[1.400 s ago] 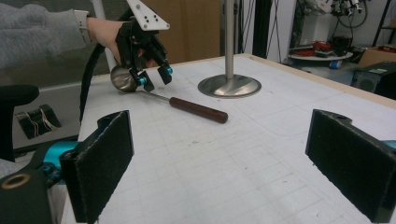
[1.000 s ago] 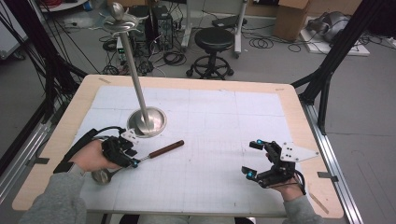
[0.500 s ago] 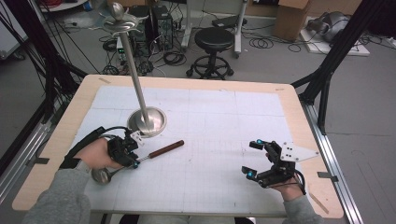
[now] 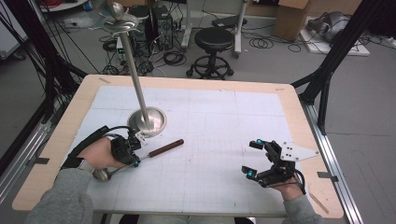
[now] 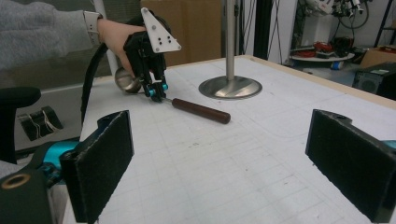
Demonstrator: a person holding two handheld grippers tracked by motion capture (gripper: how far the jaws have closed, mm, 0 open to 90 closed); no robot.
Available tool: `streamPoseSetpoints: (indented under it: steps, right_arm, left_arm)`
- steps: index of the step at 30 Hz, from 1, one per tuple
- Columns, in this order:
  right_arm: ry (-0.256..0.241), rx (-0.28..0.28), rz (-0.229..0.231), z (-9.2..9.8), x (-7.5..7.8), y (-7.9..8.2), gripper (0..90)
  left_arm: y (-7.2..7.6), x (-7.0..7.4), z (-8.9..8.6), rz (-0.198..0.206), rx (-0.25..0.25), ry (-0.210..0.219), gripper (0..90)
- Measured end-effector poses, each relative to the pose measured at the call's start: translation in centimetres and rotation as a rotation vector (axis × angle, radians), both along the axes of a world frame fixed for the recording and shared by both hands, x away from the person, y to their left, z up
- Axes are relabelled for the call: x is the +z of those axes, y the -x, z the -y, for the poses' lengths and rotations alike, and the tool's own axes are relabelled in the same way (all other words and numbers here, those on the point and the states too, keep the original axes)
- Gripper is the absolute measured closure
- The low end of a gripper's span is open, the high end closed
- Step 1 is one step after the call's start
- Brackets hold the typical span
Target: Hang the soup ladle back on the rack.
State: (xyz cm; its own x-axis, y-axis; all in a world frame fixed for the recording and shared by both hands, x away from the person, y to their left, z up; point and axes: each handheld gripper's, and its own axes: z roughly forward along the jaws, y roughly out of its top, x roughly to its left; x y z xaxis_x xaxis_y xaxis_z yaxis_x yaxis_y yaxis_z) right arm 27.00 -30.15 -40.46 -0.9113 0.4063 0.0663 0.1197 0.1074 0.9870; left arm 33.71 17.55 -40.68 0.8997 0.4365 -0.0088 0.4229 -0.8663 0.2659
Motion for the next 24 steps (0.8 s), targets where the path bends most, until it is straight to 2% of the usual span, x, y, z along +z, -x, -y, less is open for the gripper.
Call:
streamPoseSetpoints:
  steps: [5,7,8,9,10,11,15,16,17,21,23,24]
  right_arm:
    - [-0.001,0.003,-0.006,0.0,0.0,0.1,6.7]
    - [-0.003,-0.002,-0.012,0.1,0.0,0.2,6.7]
    - [-0.002,-0.005,-0.005,0.1,0.0,0.1,6.7]
    - [-0.002,-0.005,-0.005,0.1,0.0,0.1,6.7]
    - [-0.001,-0.004,-0.010,0.1,0.0,0.2,6.7]
    - [-0.001,-0.004,-0.010,0.1,0.0,0.2,6.7]
    - [0.002,-0.002,-0.006,0.1,0.0,0.1,6.7]
    - [0.002,-0.003,-0.005,0.0,0.0,0.1,6.7]
    - [0.000,-0.003,-0.006,0.0,0.1,0.1,6.7]
    - [0.001,-0.003,-0.004,0.0,0.0,0.1,6.7]
    - [0.001,-0.004,-0.008,0.0,0.0,0.0,6.7]
    - [0.004,-0.001,-0.010,-0.1,0.0,0.0,6.7]
  left_arm:
    - [0.2,0.1,-0.2,0.018,-0.001,0.018,84.0]
    - [0.3,0.4,-0.6,0.023,0.007,0.047,84.0]
    - [0.6,0.7,-1.0,0.031,0.030,0.105,84.0]
    - [0.6,0.7,-1.0,0.031,0.030,0.105,84.0]
    - [0.7,1.4,-1.7,0.044,0.036,0.152,84.0]
    - [0.7,1.4,-1.7,0.044,0.036,0.152,84.0]
    - [1.4,2.4,-2.8,0.077,0.053,0.232,84.0]
    - [1.5,2.7,-3.1,0.085,0.051,0.237,84.0]
    - [1.8,2.9,-3.6,0.096,0.072,0.270,84.0]
    - [2.2,3.1,-4.1,0.099,0.090,0.291,84.0]
    - [2.4,3.1,-4.0,0.111,0.079,0.285,84.0]
    - [2.5,3.3,-3.9,0.118,0.081,0.297,84.0]
